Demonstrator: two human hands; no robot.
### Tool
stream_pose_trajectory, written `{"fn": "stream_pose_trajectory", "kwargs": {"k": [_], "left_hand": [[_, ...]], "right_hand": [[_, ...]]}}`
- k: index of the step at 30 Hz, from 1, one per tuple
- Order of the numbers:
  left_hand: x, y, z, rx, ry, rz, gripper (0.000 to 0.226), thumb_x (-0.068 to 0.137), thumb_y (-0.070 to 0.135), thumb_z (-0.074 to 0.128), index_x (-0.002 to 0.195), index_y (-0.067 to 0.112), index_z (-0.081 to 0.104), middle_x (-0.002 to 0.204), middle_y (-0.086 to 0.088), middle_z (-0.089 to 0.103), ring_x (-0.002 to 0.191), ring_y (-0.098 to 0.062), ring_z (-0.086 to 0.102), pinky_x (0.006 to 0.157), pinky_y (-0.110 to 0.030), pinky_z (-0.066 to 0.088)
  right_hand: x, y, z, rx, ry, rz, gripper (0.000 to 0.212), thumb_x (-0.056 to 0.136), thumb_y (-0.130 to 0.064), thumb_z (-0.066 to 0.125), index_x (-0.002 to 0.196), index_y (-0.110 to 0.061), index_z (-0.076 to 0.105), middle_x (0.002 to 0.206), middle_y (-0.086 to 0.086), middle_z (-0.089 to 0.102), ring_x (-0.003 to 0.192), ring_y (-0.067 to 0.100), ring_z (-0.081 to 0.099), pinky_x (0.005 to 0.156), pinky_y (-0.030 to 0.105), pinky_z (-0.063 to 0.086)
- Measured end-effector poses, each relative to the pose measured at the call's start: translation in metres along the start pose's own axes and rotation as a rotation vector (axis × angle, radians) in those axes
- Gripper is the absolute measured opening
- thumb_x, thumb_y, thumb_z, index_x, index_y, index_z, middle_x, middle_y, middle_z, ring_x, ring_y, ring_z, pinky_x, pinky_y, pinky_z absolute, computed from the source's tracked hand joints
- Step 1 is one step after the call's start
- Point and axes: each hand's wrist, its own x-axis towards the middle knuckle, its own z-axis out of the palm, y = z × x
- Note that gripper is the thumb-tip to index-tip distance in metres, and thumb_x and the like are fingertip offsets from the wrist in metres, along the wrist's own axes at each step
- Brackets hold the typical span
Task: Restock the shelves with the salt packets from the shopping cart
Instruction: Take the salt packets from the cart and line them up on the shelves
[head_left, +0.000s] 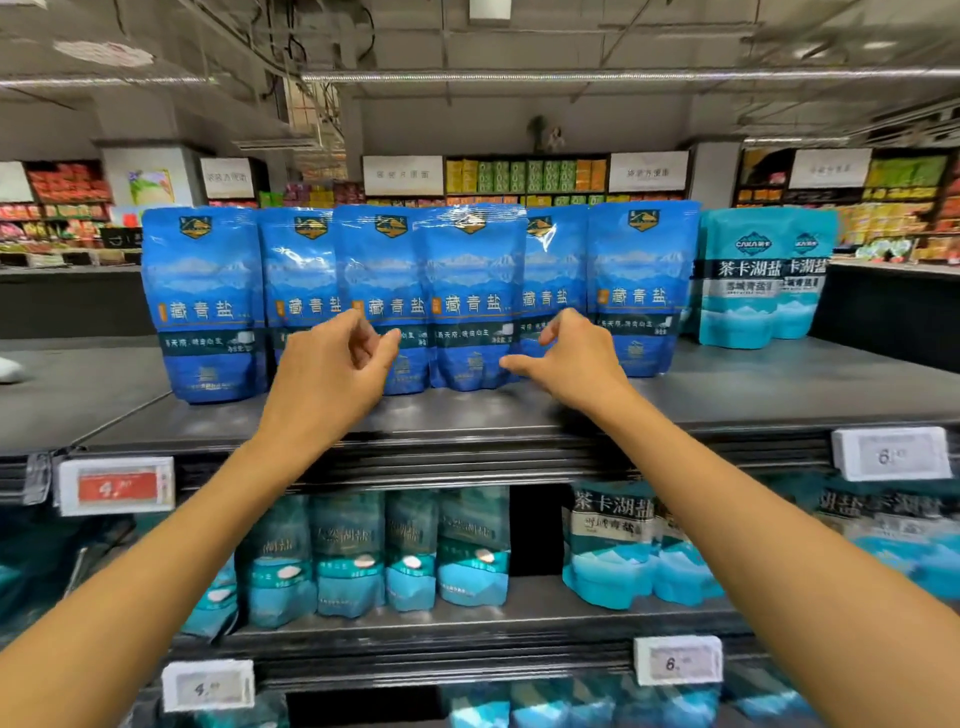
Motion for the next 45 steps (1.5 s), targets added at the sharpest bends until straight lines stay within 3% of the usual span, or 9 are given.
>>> {"fn": "stream_pose_trajectory", "kwargs": {"k": [4, 6, 12, 18, 26, 35, 38, 42, 45], "left_hand": [[-0.032, 0.054, 0.008, -0.717, -0.072, -0.16, 0.036, 0.092, 0.037, 0.059, 0.07, 0.009, 0.055, 0.053, 0.0, 0.057, 0.037, -0.013, 0.045, 0.039, -0.022, 0.035], [-0.052, 0.084, 0.018, -0.919, -0.158, -0.187, 0.032, 0.093, 0.034, 0.058, 0.071, 0.011, 0.057, 0.056, -0.001, 0.058, 0.034, -0.015, 0.044, 0.034, -0.019, 0.032], [-0.131, 0.171, 0.073, -1.236, -0.403, -0.256, 0.025, 0.099, 0.009, 0.052, 0.074, 0.008, 0.057, 0.056, -0.008, 0.057, 0.032, -0.012, 0.039, 0.034, -0.014, 0.03], [-0.222, 0.261, 0.139, -1.416, -0.781, -0.316, 0.024, 0.098, 0.006, 0.049, 0.076, 0.001, 0.056, 0.055, -0.01, 0.057, 0.031, -0.017, 0.037, 0.035, -0.017, 0.031], [-0.37, 0.366, 0.225, -1.336, -1.4, -0.371, 0.033, 0.098, 0.011, 0.053, 0.069, 0.021, 0.062, 0.057, -0.008, 0.059, 0.031, -0.015, 0.039, 0.033, -0.016, 0.028], [-0.545, 0.476, 0.288, -0.94, -1.88, -0.275, 0.019, 0.101, 0.007, 0.049, 0.083, 0.003, 0.055, 0.065, -0.011, 0.058, 0.03, -0.011, 0.041, 0.03, -0.017, 0.03], [-0.603, 0.504, 0.31, -0.819, -1.957, -0.267, 0.022, 0.1, 0.002, 0.046, 0.079, 0.002, 0.054, 0.065, -0.015, 0.054, 0.032, -0.013, 0.042, 0.029, -0.016, 0.028], [-0.689, 0.52, 0.34, -0.602, -2.064, -0.294, 0.026, 0.103, 0.01, 0.045, 0.078, 0.007, 0.053, 0.063, -0.006, 0.055, 0.034, -0.01, 0.048, 0.036, -0.019, 0.031], [-0.76, 0.524, 0.361, -0.469, -2.231, -0.377, 0.031, 0.105, 0.007, 0.036, 0.076, 0.003, 0.049, 0.066, -0.012, 0.053, 0.029, -0.01, 0.046, 0.03, -0.017, 0.031]], "right_hand": [[-0.042, 0.005, -0.033, 0.246, 0.108, -0.031, 0.019, 0.083, -0.024, 0.076, 0.087, -0.011, 0.063, 0.069, 0.0, 0.063, 0.063, 0.018, 0.061, 0.065, 0.031, 0.048], [-0.074, 0.016, -0.053, 0.363, 0.157, -0.068, 0.011, 0.085, -0.017, 0.073, 0.083, -0.013, 0.064, 0.065, -0.002, 0.06, 0.052, 0.018, 0.059, 0.058, 0.032, 0.049], [-0.188, 0.082, -0.1, 0.439, 0.28, 0.007, 0.015, 0.089, -0.009, 0.071, 0.081, -0.009, 0.059, 0.053, 0.003, 0.059, 0.043, 0.016, 0.059, 0.047, 0.024, 0.045], [-0.317, 0.16, -0.147, 0.318, 0.542, 0.293, 0.021, 0.086, -0.014, 0.075, 0.075, -0.018, 0.058, 0.05, 0.006, 0.057, 0.04, 0.013, 0.054, 0.046, 0.022, 0.042], [-0.482, 0.235, -0.209, 0.151, 0.842, 0.68, 0.023, 0.091, -0.032, 0.068, 0.071, -0.025, 0.06, 0.059, 0.004, 0.062, 0.043, 0.011, 0.054, 0.044, 0.018, 0.042], [-0.683, 0.365, -0.23, 0.007, 1.119, 1.178, 0.025, 0.098, -0.019, 0.059, 0.073, -0.017, 0.059, 0.058, 0.002, 0.059, 0.05, 0.014, 0.053, 0.052, 0.028, 0.044], [-0.747, 0.412, -0.221, 0.002, 1.127, 1.395, 0.018, 0.098, -0.013, 0.059, 0.079, -0.011, 0.061, 0.07, 0.009, 0.061, 0.069, 0.027, 0.059, 0.068, 0.044, 0.047], [-0.823, 0.457, -0.195, -0.034, 1.081, 1.66, 0.013, 0.095, -0.008, 0.059, 0.083, -0.005, 0.063, 0.077, 0.015, 0.065, 0.078, 0.028, 0.064, 0.069, 0.038, 0.044], [-0.877, 0.482, -0.166, 0.005, 0.975, 1.848, 0.014, 0.097, -0.016, 0.059, 0.09, -0.003, 0.062, 0.085, 0.016, 0.065, 0.083, 0.027, 0.062, 0.068, 0.032, 0.035]]}}
